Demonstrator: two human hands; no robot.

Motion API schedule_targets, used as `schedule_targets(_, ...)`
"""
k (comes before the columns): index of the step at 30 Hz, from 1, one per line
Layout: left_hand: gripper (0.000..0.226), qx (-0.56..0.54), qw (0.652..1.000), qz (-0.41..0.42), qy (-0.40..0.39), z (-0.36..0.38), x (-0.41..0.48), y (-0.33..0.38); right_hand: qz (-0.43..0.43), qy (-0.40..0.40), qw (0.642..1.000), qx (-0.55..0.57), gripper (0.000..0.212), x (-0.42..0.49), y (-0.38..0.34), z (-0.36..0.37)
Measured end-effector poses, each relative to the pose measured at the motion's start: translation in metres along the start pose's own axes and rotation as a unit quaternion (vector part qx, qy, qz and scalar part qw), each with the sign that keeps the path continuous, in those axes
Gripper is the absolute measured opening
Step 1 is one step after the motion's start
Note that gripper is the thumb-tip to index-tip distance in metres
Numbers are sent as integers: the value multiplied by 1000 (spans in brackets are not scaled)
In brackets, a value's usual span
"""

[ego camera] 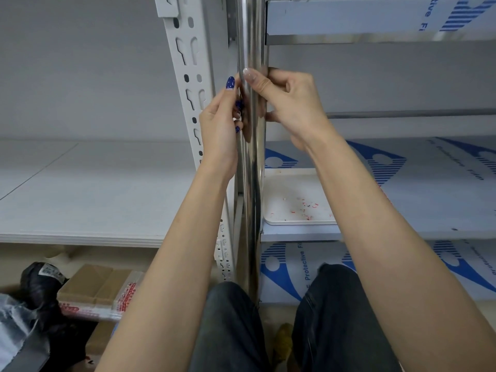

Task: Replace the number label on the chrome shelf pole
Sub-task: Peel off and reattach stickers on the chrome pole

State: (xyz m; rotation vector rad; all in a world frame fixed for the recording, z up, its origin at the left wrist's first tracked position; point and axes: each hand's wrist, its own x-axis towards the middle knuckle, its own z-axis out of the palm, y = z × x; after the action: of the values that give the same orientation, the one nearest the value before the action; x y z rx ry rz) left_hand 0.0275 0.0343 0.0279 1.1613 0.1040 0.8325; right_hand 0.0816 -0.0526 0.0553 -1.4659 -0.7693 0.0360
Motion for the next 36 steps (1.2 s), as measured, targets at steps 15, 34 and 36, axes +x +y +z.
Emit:
schedule_targets(15, 27, 78, 996, 37, -6, 5, 0, 5, 48, -96, 992, 63, 30, -8, 7, -12)
schedule_targets(34, 16, 104, 990, 91, -1, 2, 4, -3, 80, -73, 988, 108, 32, -12, 3, -8)
schedule_targets(36, 21, 101, 993, 68, 9, 1, 5, -5, 80, -73, 987, 116, 31, -12, 4, -8)
